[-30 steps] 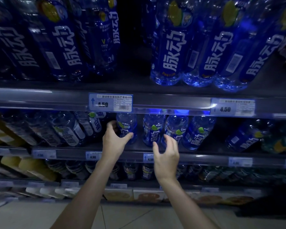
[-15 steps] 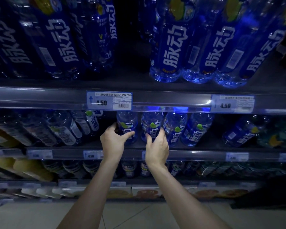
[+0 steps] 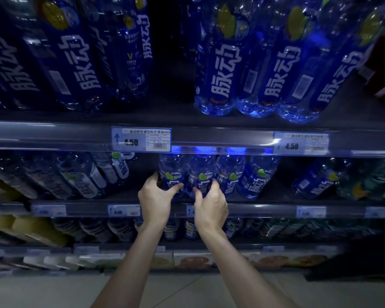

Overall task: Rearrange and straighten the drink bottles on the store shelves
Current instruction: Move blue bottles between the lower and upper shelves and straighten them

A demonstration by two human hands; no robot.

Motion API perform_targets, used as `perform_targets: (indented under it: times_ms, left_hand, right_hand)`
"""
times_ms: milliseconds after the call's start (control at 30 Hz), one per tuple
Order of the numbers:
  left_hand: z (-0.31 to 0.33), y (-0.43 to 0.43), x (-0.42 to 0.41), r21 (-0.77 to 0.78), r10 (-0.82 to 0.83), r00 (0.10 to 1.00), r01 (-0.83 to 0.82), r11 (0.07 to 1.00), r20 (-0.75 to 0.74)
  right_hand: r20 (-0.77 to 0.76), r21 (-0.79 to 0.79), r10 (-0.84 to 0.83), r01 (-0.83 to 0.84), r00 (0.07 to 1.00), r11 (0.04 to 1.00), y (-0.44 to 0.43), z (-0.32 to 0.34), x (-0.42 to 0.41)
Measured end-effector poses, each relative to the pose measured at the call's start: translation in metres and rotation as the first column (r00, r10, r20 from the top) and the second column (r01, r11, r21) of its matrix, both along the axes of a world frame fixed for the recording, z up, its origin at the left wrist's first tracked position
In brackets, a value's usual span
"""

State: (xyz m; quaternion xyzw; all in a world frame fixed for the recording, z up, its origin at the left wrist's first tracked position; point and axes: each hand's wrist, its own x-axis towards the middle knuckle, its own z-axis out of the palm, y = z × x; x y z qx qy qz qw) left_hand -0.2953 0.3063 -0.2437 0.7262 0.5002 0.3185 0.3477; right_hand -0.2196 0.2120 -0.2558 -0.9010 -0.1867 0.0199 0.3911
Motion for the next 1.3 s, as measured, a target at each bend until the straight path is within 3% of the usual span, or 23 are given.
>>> perform_targets:
  times_ms: [167,400,633,767,967,1100,1300]
  left_hand:
    - [-0.003,-0.007,0.002,-0.026,-0.002,0.999,0.003,1.0,0.035]
    - [-0.011,-0.045,0.007,-0.092,0.154,0.987,-0.156,0.983,-0.036]
    - [-0.032,-0.101,0.034,0.005,-0.172,0.975,0.175,0.985,-0.143]
    - [-0.043,-0.126,0.051,0.081,-0.295,0.92,0.325,0.942,-0.259]
    - [-0.059,-0.139,0.063,0.153,-0.306,0.761,0.465,0.872,-0.572]
    - [-0.062,-0.137,0.064,0.125,-0.296,0.731,0.46,0.879,-0.615]
    - [-0.059,-0.137,0.069,0.134,-0.295,0.736,0.462,0.877,-0.609]
  right_hand:
    - [0.023,-0.01,0.02,-0.02,1.0,1.0,-0.011,-0.001,0.003]
    - [0.065,0.151,-0.033,0.023,0.997,0.988,-0.064,-0.009,0.031]
    - [0.049,0.214,-0.167,0.153,0.985,0.965,-0.096,-0.01,0.082]
    - [0.01,0.204,-0.108,0.104,0.994,0.973,-0.102,-0.012,0.108]
    - [-0.001,0.286,0.015,-0.014,1.0,0.958,-0.097,-0.014,0.129]
    - [-0.076,0.325,0.021,0.004,0.997,0.946,-0.095,-0.016,0.134]
    - [-0.066,0.338,0.03,-0.005,0.997,0.941,-0.095,-0.014,0.133]
